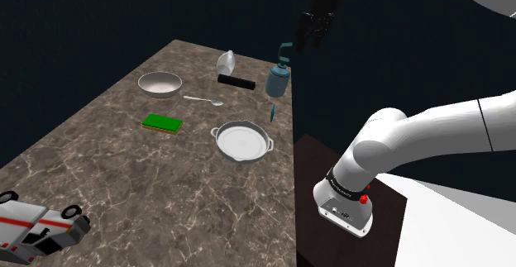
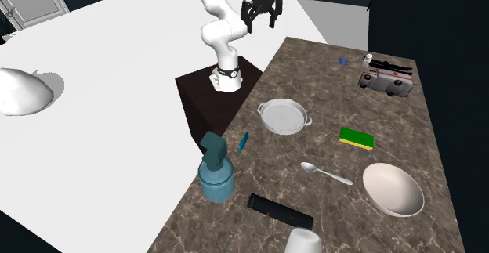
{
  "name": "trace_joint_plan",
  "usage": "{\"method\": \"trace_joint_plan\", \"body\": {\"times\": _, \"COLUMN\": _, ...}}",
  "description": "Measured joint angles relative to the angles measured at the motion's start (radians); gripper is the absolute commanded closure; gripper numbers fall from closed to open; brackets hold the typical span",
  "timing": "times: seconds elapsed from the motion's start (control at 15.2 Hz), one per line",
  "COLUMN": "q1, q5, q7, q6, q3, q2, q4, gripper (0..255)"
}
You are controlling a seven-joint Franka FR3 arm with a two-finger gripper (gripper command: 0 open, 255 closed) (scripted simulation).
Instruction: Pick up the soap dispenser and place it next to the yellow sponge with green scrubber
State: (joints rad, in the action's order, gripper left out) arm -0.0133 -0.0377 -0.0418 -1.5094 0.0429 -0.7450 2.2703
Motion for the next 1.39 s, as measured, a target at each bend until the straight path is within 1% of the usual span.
{"method": "trace_joint_plan", "body": {"times": 0.07, "q1": 0.0, "q5": 0.0, "q7": 0.0, "q6": 0.0, "q3": 0.0, "q2": 0.0, "q4": 0.0, "gripper": 0}}
{"method": "trace_joint_plan", "body": {"times": 0.2, "q1": -0.002, "q5": -0.018, "q7": 0.045, "q6": -0.027, "q3": 0.031, "q2": -0.008, "q4": 0.024, "gripper": 0}}
{"method": "trace_joint_plan", "body": {"times": 0.66, "q1": -0.01, "q5": -0.108, "q7": 0.303, "q6": -0.187, "q3": 0.212, "q2": 0.01, "q4": 0.099, "gripper": 0}}
{"method": "trace_joint_plan", "body": {"times": 0.99, "q1": 0.007, "q5": -0.141, "q7": 0.499, "q6": -0.32, "q3": 0.358, "q2": 0.106, "q4": 0.086, "gripper": 0}}
{"method": "trace_joint_plan", "body": {"times": 1.19, "q1": 0.03, "q5": -0.137, "q7": 0.62, "q6": -0.393, "q3": 0.447, "q2": 0.18, "q4": 0.058, "gripper": 0}}
{"method": "trace_joint_plan", "body": {"times": 1.39, "q1": 0.062, "q5": -0.113, "q7": 0.744, "q6": -0.457, "q3": 0.535, "q2": 0.257, "q4": 0.023, "gripper": 0}}
